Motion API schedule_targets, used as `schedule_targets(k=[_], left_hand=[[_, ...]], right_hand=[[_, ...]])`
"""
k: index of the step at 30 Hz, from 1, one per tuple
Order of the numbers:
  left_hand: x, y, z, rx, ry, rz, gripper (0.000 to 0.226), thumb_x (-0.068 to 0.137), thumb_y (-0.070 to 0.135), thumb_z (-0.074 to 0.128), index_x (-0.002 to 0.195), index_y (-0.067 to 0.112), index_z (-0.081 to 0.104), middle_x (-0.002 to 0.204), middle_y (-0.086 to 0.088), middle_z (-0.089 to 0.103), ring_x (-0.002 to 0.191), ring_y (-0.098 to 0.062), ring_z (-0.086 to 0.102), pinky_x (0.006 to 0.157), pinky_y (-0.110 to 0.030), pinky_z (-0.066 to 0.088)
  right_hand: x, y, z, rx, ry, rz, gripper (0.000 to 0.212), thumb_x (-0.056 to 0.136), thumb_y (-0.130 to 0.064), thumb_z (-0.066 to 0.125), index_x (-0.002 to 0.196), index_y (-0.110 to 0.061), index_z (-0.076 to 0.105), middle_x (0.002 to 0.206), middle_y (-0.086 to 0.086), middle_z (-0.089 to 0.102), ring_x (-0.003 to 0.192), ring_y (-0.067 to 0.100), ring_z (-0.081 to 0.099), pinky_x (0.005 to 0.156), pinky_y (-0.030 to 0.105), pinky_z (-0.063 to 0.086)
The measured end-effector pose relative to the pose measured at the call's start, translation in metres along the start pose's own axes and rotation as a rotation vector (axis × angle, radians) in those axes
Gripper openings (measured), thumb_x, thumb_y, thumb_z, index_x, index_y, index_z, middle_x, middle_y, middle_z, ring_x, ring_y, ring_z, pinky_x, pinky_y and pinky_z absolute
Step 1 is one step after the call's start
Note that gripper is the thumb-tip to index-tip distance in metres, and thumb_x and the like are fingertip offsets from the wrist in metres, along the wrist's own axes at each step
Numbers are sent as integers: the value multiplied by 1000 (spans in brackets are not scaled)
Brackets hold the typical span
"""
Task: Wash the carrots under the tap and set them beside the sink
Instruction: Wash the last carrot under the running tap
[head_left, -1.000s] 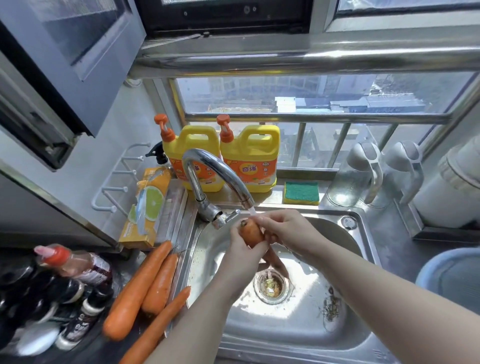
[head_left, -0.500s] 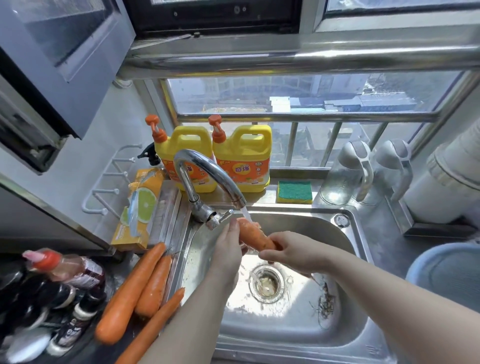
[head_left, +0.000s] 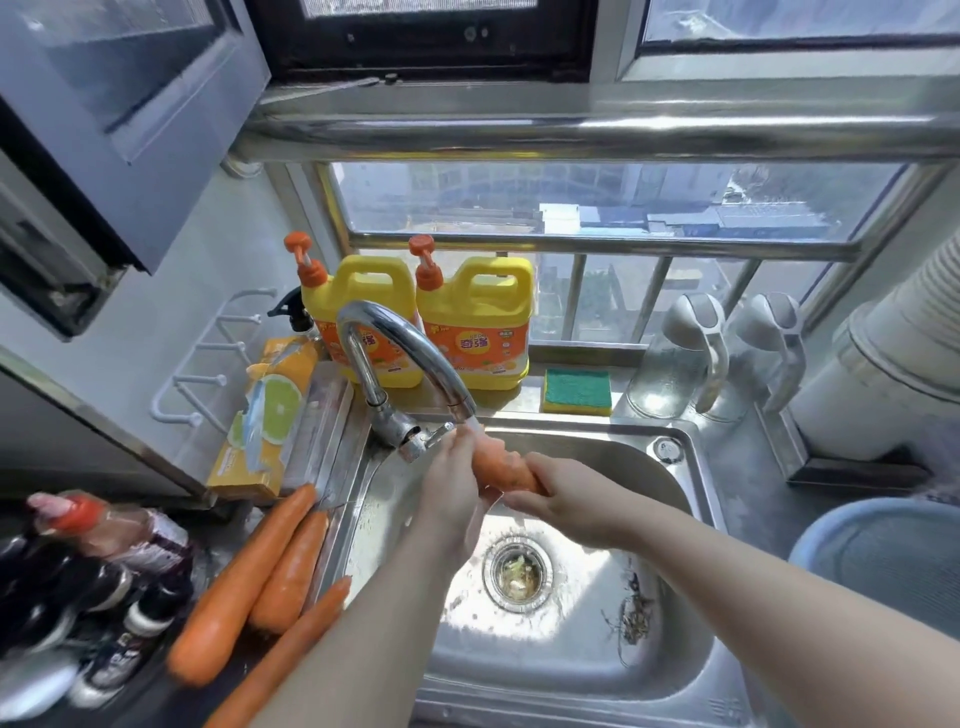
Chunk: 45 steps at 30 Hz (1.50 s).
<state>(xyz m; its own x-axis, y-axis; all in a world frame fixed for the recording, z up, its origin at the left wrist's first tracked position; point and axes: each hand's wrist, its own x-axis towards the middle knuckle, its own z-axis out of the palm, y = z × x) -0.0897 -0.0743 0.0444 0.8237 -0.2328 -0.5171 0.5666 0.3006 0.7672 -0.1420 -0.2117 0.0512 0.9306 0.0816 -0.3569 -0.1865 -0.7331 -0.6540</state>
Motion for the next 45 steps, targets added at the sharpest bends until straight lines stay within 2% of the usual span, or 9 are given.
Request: schedule_targets(k=[6,11,16,22,26,31,34,39,45], left_hand=[[-14,0,-17,43,-232,34,22,106,15,43,121,6,57,120,-17,63,101,-20,71,88,-33,59],[-3,-11,-11,251,27,134,6,100,20,61,105,24,60,110,-12,66,100,-30,69,86,-43,58],[3,0,1,15,99,18,26,108,29,45,112,6,57,92,-15,66,78,-27,68,74,-40,59],[10,-5,-21,632,-137,138,38,100,34,59,133,30,41,113,2,60,109,-26,65,100,-53,52],[21,-5,-16,451,11,145,13,102,40,47,110,31,54,110,-7,65,103,-26,65,96,-52,54],[19,-1,-6,67,-27,14,23,110,27,38,120,13,52,99,-12,64,77,-21,71,70,-36,58],[14,-1,-7,90,-112,12,19,107,25,46,124,17,50,108,-8,63,94,-25,70,81,-41,59],[12,-3,-11,580,-114,158,40,94,30,70,126,24,49,109,-1,65,103,-24,69,95,-49,56],[18,6,5,223,190,13,26,99,26,45,108,6,60,96,-18,68,89,-34,69,85,-50,57]], right_hand=[[-9,0,-10,121,-125,28,20,101,-42,55,91,-26,50,81,-5,57,66,9,51,61,24,41],[-11,-14,4,-266,11,33,31,100,-51,50,106,-21,45,102,2,64,89,25,62,74,38,48],[-13,-22,10,-352,129,49,34,100,-53,48,107,-21,42,110,2,65,97,29,63,70,36,39],[-7,-17,9,-317,125,137,31,99,-52,51,101,-22,41,96,-1,58,92,27,61,69,37,41],[-4,-19,15,-292,220,119,32,94,-53,59,99,-25,43,95,-4,60,84,21,56,67,34,39],[2,-8,2,70,44,188,33,87,-52,71,92,-22,58,79,-4,70,60,13,62,54,26,46],[-1,-2,-5,186,-101,211,48,84,-65,64,87,-17,63,74,5,70,56,20,58,57,46,53],[-10,-13,3,-273,93,161,33,98,-53,53,90,-22,44,87,-4,62,76,20,58,64,34,37],[-12,-22,19,-551,284,96,29,102,-49,46,105,-20,44,102,-4,68,92,25,64,75,37,36]])
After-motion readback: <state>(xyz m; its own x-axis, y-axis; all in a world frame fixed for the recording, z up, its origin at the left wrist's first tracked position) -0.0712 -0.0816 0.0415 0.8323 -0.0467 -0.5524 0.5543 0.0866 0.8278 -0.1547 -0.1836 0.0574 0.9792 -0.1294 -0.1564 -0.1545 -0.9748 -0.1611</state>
